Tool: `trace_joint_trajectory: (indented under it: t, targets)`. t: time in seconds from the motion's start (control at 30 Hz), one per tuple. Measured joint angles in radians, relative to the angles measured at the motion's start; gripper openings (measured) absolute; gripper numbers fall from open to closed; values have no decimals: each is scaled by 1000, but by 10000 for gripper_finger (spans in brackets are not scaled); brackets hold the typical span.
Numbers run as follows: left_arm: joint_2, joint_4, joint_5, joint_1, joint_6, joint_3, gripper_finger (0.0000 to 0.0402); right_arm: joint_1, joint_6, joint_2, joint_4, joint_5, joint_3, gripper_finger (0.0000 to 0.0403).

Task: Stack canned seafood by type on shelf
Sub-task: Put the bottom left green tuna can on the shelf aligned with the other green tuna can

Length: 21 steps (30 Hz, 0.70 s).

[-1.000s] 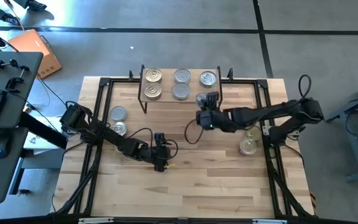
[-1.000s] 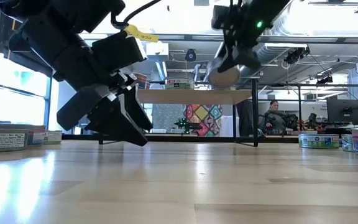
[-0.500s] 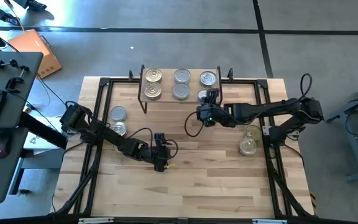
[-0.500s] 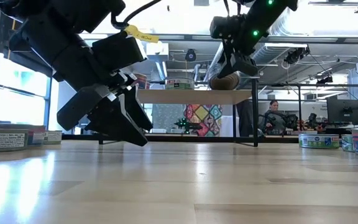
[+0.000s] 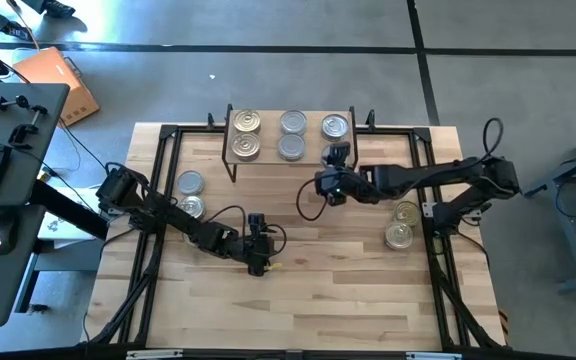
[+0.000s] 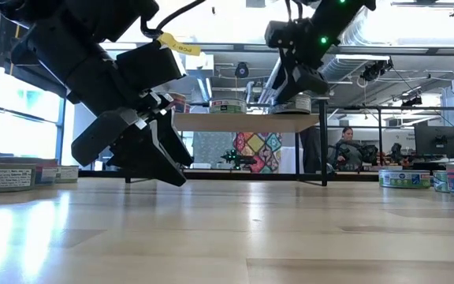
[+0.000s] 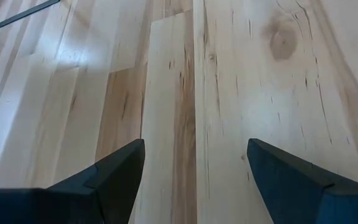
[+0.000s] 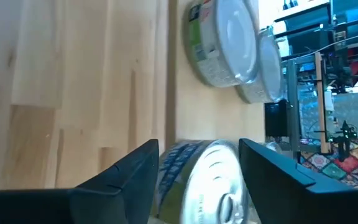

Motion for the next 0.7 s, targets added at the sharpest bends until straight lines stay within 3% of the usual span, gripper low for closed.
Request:
trace_joint_trajectory:
  t: [0.27,0.43,0.53,0.7]
  targets:
    - [0,-1,0,0,0,0,278,-6,77,0,-119,-8,81,187]
    - [0,-1,0,0,0,0,278,-37,252,0,-356,-271,215,146]
    - [0,-1,0,0,0,0,278,-69,322,0,-467,-373,281,105]
    - [0,-1,0,0,0,0,278,-99,350,-1,-523,-588,306,21]
